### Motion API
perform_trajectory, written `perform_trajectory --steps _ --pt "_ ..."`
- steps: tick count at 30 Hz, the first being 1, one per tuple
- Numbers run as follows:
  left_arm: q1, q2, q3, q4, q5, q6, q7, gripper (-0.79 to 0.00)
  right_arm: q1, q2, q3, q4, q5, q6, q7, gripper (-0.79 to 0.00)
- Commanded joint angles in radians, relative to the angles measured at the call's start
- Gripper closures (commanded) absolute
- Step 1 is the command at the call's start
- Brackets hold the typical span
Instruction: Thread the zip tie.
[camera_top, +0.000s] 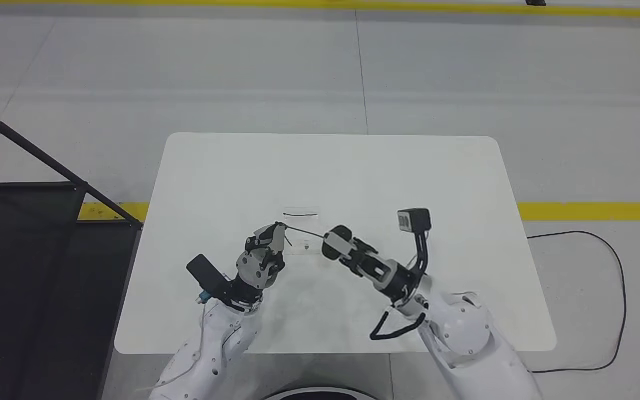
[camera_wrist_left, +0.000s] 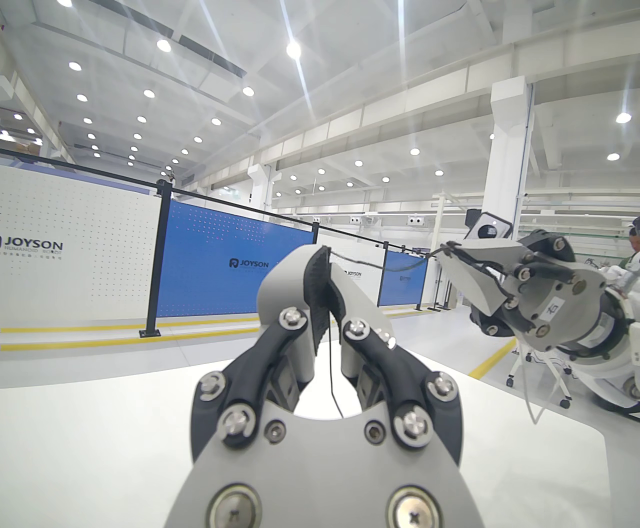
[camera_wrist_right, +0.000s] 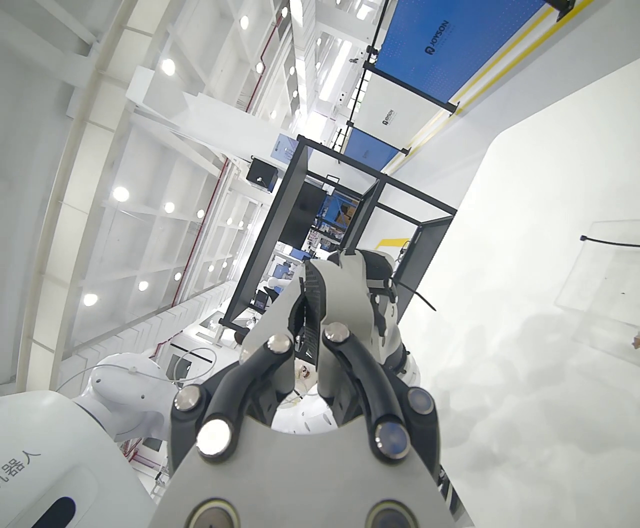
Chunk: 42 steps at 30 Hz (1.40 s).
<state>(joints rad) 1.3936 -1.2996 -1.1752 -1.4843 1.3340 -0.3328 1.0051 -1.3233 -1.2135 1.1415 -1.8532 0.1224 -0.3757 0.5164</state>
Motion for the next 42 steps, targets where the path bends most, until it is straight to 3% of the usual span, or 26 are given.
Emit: perform_trajectory --steps 1,11,20,42 --pt "0.000 0.000 0.000 0.000 0.000 0.000 0.000 0.000 -0.001 0.000 0.001 0.004 0.004 -0.010 0.005 0.000" --pt "0.000 0.000 0.000 0.000 0.000 0.000 0.000 0.000 -0.001 0.003 0.010 0.004 0.016 0.000 0.044 0.000" --pt "0.000 0.000 0.000 0.000 0.000 0.000 0.000 0.000 0.009 0.007 0.008 -0.010 -0.018 0.071 0.074 0.000" --pt "0.000 0.000 0.000 0.000 0.000 0.000 0.000 0.000 0.027 0.003 -0.006 0.029 0.027 -0.041 0.086 0.000"
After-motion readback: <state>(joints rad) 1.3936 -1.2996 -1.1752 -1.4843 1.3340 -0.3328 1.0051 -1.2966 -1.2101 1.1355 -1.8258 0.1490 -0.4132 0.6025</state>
